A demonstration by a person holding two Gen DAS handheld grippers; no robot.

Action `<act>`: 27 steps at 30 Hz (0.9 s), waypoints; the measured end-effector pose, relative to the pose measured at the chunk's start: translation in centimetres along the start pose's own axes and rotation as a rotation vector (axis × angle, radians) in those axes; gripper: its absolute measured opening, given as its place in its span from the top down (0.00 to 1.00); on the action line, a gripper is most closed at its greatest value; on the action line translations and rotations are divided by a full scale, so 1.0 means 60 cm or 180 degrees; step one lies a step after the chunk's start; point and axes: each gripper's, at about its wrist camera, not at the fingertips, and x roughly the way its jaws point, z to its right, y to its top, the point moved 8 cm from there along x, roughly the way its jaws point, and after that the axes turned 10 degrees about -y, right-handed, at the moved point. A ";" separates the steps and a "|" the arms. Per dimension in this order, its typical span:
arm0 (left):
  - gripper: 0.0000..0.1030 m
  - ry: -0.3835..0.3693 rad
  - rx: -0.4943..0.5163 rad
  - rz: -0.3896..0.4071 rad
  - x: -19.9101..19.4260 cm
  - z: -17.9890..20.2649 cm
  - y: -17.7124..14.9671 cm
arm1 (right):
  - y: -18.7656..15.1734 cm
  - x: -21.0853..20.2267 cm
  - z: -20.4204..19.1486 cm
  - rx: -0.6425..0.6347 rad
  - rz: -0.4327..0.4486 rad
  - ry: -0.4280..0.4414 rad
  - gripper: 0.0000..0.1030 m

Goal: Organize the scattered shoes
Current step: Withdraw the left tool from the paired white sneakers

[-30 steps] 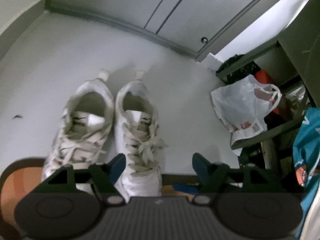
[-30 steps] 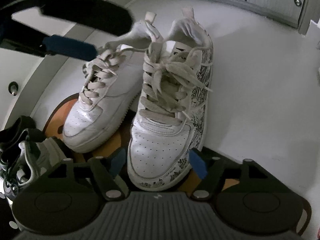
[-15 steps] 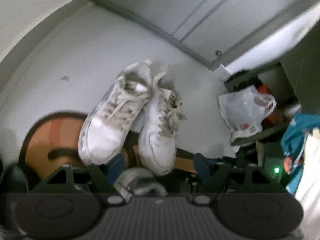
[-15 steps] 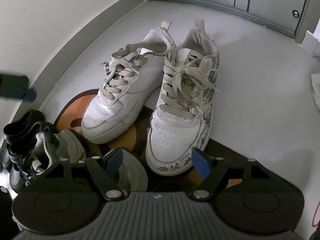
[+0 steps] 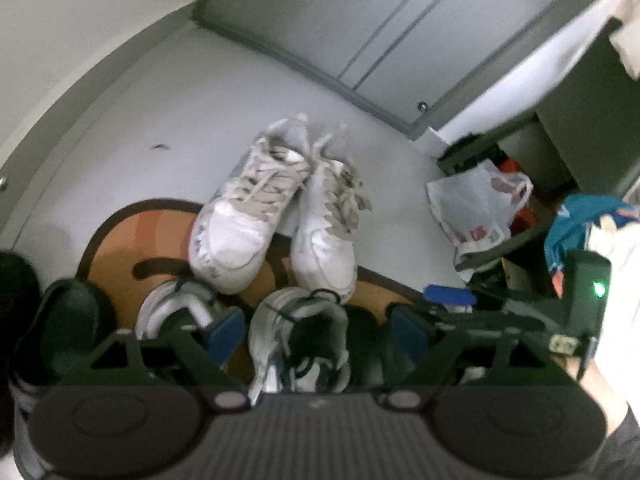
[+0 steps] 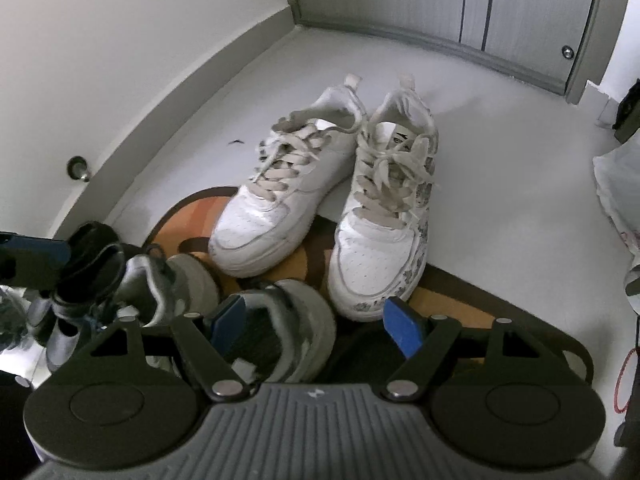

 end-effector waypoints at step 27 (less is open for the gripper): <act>0.13 -0.0292 0.0070 0.0587 -0.099 -0.053 -0.041 | 0.025 -0.278 -0.086 0.0329 0.0141 -0.0150 0.15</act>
